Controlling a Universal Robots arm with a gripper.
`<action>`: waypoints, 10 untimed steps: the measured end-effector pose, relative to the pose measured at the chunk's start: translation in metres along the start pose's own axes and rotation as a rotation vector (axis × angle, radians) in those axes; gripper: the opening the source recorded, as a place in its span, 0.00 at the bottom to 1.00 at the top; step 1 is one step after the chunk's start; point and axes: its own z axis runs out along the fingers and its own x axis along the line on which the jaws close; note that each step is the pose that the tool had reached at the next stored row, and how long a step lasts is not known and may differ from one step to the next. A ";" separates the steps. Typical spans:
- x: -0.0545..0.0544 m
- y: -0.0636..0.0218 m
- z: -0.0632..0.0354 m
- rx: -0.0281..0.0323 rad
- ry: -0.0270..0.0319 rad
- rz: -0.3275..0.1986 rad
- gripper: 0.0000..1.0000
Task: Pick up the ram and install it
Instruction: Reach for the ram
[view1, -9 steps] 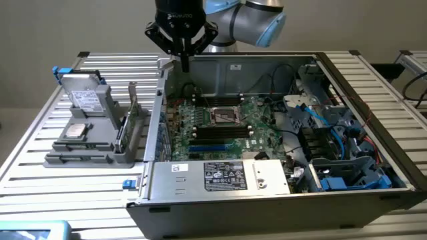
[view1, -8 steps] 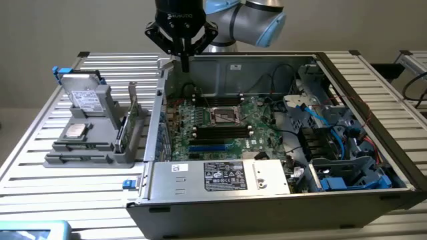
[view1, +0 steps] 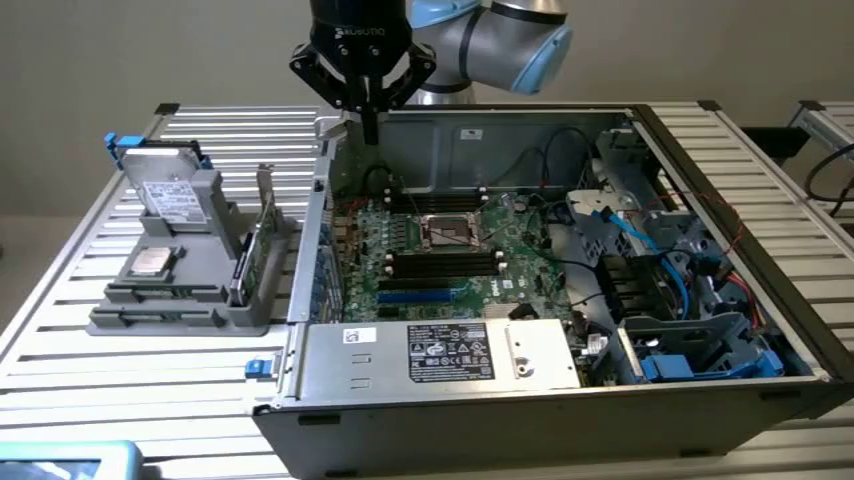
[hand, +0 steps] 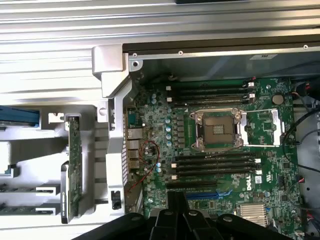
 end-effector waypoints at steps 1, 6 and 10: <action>0.000 0.0000 0.0000 0.0000 0.0000 0.000 0.11; 0.002 -0.0006 -0.0002 0.0001 0.0001 0.000 0.11; 0.008 -0.0050 -0.0004 -0.0012 0.0001 0.000 0.11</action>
